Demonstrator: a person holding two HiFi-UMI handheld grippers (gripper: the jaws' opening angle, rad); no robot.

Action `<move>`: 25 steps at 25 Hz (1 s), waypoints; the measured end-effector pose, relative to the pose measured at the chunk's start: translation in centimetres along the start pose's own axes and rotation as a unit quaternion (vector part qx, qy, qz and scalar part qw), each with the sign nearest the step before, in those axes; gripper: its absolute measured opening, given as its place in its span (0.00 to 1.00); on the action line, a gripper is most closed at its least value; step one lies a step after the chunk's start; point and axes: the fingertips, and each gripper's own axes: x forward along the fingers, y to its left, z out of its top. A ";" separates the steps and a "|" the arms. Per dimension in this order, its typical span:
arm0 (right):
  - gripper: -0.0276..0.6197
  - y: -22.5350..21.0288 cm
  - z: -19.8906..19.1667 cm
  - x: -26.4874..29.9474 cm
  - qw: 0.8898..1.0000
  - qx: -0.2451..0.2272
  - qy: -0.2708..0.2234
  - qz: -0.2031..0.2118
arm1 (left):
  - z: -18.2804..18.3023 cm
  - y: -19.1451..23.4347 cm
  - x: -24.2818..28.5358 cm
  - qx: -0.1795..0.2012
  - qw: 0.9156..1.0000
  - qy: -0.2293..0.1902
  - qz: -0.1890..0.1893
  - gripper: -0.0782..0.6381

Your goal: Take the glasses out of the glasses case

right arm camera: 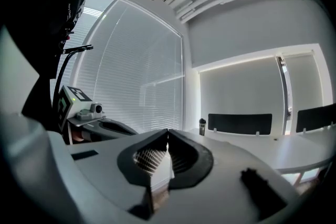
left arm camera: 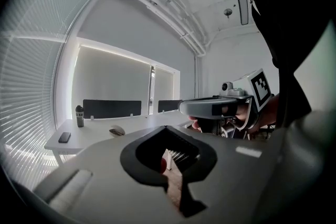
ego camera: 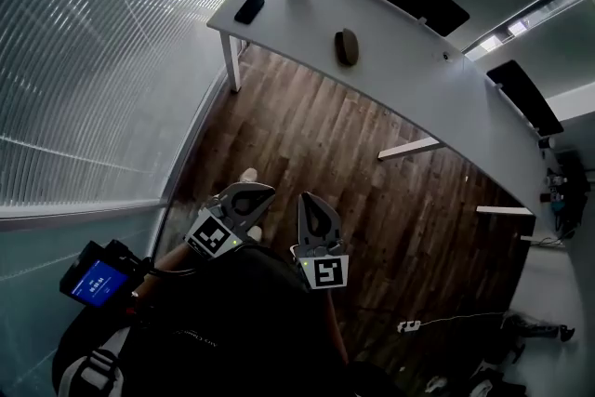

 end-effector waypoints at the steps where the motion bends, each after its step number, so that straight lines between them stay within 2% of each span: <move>1: 0.05 -0.5 0.1 0.8 1.000 0.000 0.003 -0.001 | 0.2 0.7 0.5 -0.005 1.000 -0.003 0.002 0.12; 6: 0.05 -4.8 -0.1 7.2 0.999 -0.004 0.027 -0.022 | 0.5 7.4 3.7 -0.027 1.000 -0.008 -0.006 0.12; 11: 0.05 -6.4 2.4 7.4 0.999 -0.015 0.019 -0.027 | 2.4 7.8 5.3 -0.026 0.999 -0.015 -0.011 0.12; 13: 0.05 -6.5 3.6 8.2 1.000 -0.015 0.013 -0.023 | 3.6 8.7 6.0 -0.023 0.999 -0.026 -0.012 0.12; 17: 0.05 -6.5 4.1 13.2 1.000 -0.013 0.019 -0.001 | 3.7 13.7 8.1 -0.025 0.999 -0.029 -0.017 0.12; 21: 0.05 -7.2 4.6 15.4 0.999 -0.008 0.027 0.019 | 4.5 15.8 9.9 -0.031 0.999 -0.025 -0.014 0.12; 25: 0.05 -8.9 4.3 18.1 1.000 0.007 0.022 0.015 | 3.8 18.0 11.5 -0.029 0.999 -0.013 -0.018 0.12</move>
